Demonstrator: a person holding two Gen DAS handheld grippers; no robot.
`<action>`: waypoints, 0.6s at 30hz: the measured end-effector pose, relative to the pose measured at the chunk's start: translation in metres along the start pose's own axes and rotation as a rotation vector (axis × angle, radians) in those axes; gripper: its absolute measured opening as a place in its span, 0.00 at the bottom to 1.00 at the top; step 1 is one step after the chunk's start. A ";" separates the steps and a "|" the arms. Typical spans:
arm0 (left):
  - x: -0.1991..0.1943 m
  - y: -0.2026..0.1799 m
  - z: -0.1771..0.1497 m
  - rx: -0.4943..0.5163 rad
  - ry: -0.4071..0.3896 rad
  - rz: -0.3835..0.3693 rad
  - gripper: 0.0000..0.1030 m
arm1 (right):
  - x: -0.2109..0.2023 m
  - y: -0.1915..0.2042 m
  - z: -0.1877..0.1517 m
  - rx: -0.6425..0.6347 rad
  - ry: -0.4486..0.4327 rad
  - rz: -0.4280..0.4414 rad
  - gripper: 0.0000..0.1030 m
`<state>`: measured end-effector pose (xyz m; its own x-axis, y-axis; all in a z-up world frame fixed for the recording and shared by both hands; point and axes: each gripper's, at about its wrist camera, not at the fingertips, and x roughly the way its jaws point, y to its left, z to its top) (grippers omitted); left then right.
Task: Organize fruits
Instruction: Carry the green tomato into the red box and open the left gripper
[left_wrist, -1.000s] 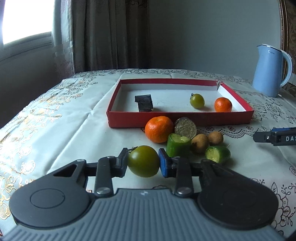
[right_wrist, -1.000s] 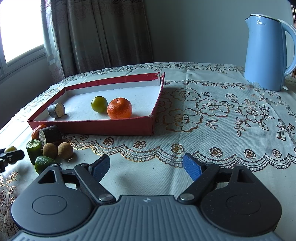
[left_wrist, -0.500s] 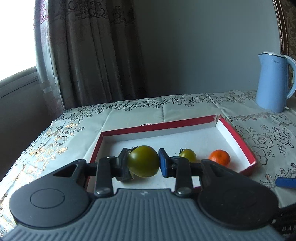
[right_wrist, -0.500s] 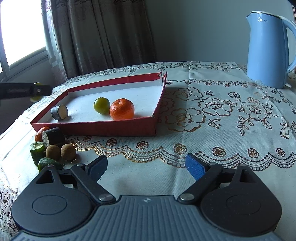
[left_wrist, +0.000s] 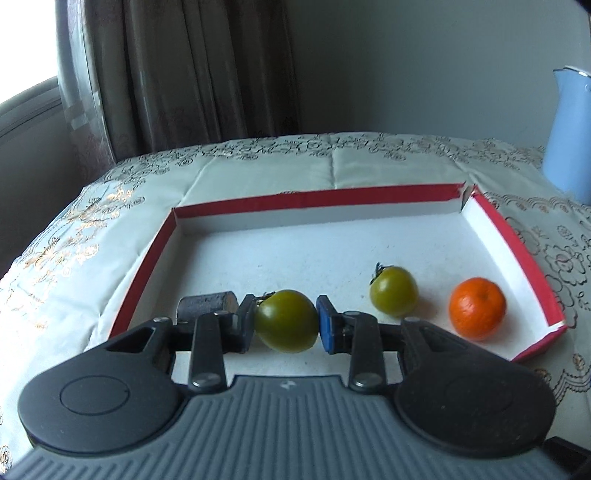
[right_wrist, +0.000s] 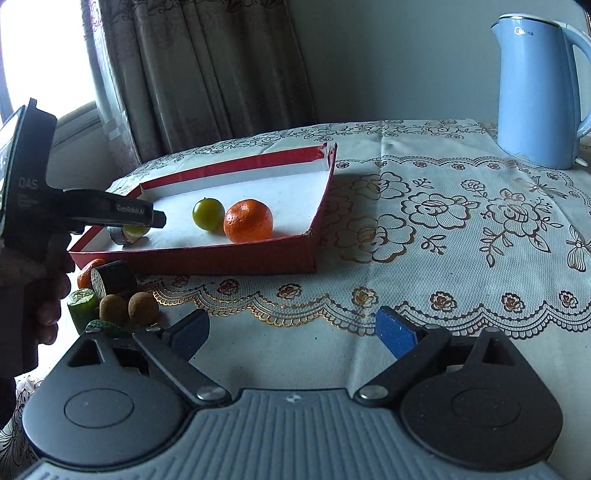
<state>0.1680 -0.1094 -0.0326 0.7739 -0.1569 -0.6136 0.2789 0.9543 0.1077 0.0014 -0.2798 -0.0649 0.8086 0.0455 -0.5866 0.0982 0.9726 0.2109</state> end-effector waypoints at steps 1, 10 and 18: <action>0.001 0.000 -0.001 0.001 0.003 0.002 0.30 | 0.000 0.000 0.000 0.000 0.000 0.000 0.95; -0.004 0.003 -0.007 -0.007 -0.008 0.016 0.40 | -0.001 -0.001 0.000 0.009 -0.002 0.011 0.96; -0.027 0.012 -0.015 -0.017 -0.028 0.026 0.50 | -0.002 -0.004 0.000 0.022 -0.007 0.021 0.96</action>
<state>0.1420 -0.0901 -0.0270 0.7963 -0.1384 -0.5889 0.2484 0.9624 0.1097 -0.0002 -0.2841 -0.0643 0.8144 0.0646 -0.5766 0.0936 0.9662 0.2404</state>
